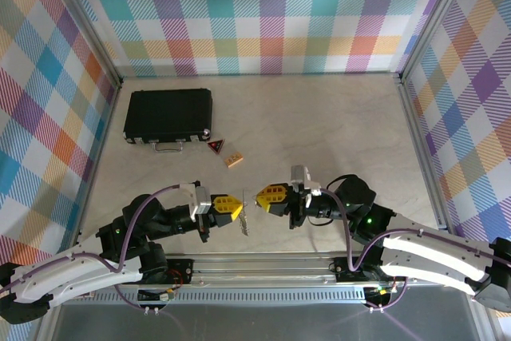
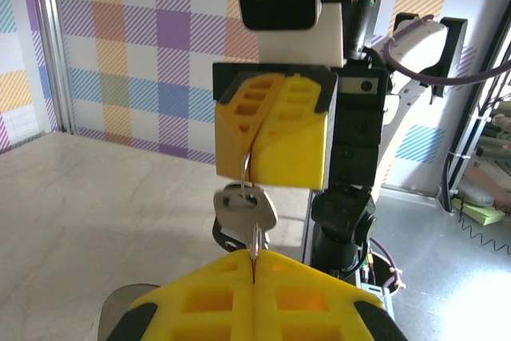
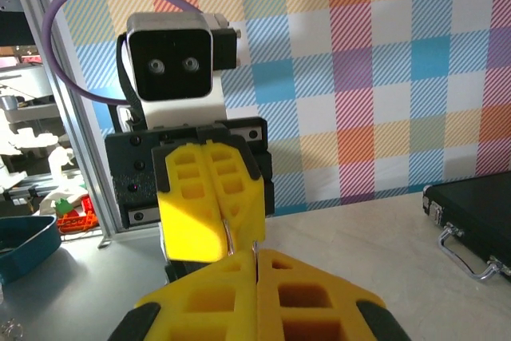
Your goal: Put the keys on the keyring
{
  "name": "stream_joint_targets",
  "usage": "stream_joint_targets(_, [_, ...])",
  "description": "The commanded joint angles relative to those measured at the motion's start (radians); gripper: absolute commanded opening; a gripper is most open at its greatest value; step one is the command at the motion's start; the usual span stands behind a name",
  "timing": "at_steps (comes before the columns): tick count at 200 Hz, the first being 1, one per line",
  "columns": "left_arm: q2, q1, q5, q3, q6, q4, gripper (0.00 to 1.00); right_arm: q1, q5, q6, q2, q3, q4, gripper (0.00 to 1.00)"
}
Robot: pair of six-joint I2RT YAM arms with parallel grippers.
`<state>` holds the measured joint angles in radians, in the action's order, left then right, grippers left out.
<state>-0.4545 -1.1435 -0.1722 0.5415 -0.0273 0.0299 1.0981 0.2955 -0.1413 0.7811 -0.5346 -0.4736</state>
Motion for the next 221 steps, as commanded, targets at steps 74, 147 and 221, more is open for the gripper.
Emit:
stream_joint_targets(74, [0.012, -0.007, 0.011, 0.012, -0.012, 0.078, 0.0, 0.046, -0.008, -0.004, 0.032, -0.021, -0.064, 0.0])
stream_joint_targets(147, [0.016, -0.007, 0.016, 0.003, -0.006, 0.088, 0.0, 0.055, -0.03, -0.019, 0.041, -0.002, -0.118, 0.0])
stream_joint_targets(221, [0.019, -0.007, 0.012, 0.003, -0.001, 0.091, 0.0, 0.056, -0.039, -0.03, 0.05, 0.01, -0.149, 0.0])
